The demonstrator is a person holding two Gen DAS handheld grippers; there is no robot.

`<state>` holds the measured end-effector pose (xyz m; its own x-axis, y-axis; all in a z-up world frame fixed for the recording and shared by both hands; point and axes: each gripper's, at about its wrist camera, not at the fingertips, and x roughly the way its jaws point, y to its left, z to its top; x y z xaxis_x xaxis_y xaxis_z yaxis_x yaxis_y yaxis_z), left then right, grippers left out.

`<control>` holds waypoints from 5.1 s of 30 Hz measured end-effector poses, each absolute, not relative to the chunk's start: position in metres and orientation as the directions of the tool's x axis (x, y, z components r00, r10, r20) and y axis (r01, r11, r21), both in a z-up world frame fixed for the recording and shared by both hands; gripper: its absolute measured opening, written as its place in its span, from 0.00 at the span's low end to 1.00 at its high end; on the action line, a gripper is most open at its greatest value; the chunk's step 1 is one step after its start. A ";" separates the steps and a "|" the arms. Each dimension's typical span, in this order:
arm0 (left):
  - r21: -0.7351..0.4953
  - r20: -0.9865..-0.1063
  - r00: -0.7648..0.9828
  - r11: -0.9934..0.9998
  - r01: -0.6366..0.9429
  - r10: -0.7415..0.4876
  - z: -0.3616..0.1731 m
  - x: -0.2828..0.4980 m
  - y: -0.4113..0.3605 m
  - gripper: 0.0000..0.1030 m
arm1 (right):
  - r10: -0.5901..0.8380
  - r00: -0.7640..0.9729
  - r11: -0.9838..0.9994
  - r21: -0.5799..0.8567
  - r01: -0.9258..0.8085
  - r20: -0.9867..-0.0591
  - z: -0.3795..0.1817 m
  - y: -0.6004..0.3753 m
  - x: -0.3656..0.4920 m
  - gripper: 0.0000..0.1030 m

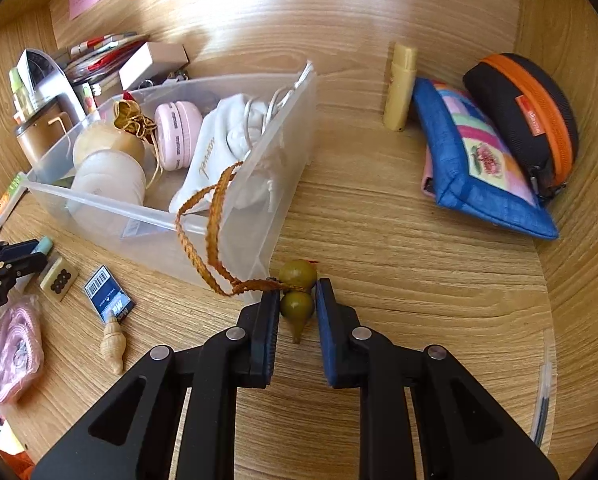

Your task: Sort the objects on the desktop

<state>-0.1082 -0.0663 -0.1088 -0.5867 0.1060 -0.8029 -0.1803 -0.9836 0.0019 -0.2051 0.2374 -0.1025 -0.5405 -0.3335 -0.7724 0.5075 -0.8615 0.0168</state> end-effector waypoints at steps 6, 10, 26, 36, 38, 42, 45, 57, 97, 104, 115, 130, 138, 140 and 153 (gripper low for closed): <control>-0.006 -0.779 -0.614 -0.982 -0.191 0.125 -0.097 -0.100 -0.061 0.24 | -0.333 -0.565 -0.873 0.021 0.487 -0.755 -0.092 0.248 -0.201 0.16; -0.019 -0.766 -0.628 -0.981 -0.193 0.138 -0.088 -0.097 -0.058 0.24 | -0.332 -0.591 -0.877 0.010 0.480 -0.736 -0.080 0.253 -0.195 0.16; -0.033 -0.686 -0.706 -0.977 -0.209 0.174 -0.043 -0.102 -0.062 0.24 | -0.385 -0.663 -0.853 -0.026 0.521 -0.642 -0.028 0.244 -0.165 0.16; -0.039 -0.637 -0.742 -0.970 -0.239 0.208 -0.017 -0.121 -0.056 0.24 | -0.424 -0.655 -0.831 -0.019 0.556 -0.625 -0.020 0.220 -0.169 0.16; -0.035 -0.631 -0.745 -0.967 -0.251 0.217 -0.013 -0.123 -0.053 0.24 | -0.433 -0.650 -0.825 -0.016 0.565 -0.624 -0.020 0.215 -0.170 0.16; -0.026 -0.626 -0.746 -0.963 -0.270 0.226 -0.010 -0.130 -0.046 0.24 | -0.447 -0.645 -0.816 -0.014 0.579 -0.620 -0.019 0.207 -0.172 0.16; -0.031 -0.624 -0.744 -0.960 -0.279 0.236 -0.008 -0.135 -0.043 0.24 | -0.457 -0.641 -0.809 -0.011 0.587 -0.617 -0.017 0.202 -0.174 0.16; -0.039 -0.658 -0.711 -0.954 -0.297 0.248 -0.024 -0.162 -0.036 0.24 | -0.464 -0.605 -0.793 -0.002 0.610 -0.648 -0.031 0.184 -0.191 0.16; 0.000 -0.800 -0.558 -0.930 -0.368 0.221 -0.101 -0.112 -0.046 0.69 | -0.443 -0.510 -0.785 0.044 0.618 -0.738 -0.067 0.158 -0.225 0.16; 0.006 -0.824 -0.527 -0.927 -0.375 0.208 -0.113 -0.119 -0.043 0.69 | -0.432 -0.505 -0.789 0.042 0.613 -0.747 -0.068 0.154 -0.231 0.17; 0.006 -0.804 -0.557 -0.934 -0.358 0.208 -0.115 -0.123 -0.042 0.71 | -0.444 -0.478 -0.781 0.067 0.621 -0.758 -0.067 0.155 -0.231 0.24; 0.023 -0.768 -0.614 -0.950 -0.312 0.183 -0.101 -0.118 -0.044 0.70 | -0.478 -0.525 -0.789 0.082 0.609 -0.704 -0.045 0.183 -0.201 0.42; 0.011 -0.703 -0.681 -0.954 -0.300 0.206 -0.065 -0.101 -0.048 0.70 | -0.492 -0.527 -0.773 0.068 0.631 -0.693 -0.042 0.184 -0.185 0.48; 0.006 -0.680 -0.701 -0.955 -0.296 0.213 -0.054 -0.098 -0.051 0.70 | -0.497 -0.526 -0.768 0.068 0.636 -0.690 -0.041 0.182 -0.182 0.48; -0.046 -0.652 -0.728 -0.970 -0.241 0.211 -0.030 -0.136 -0.055 0.70 | -0.513 -0.526 -0.745 0.047 0.666 -0.678 -0.040 0.175 -0.157 0.48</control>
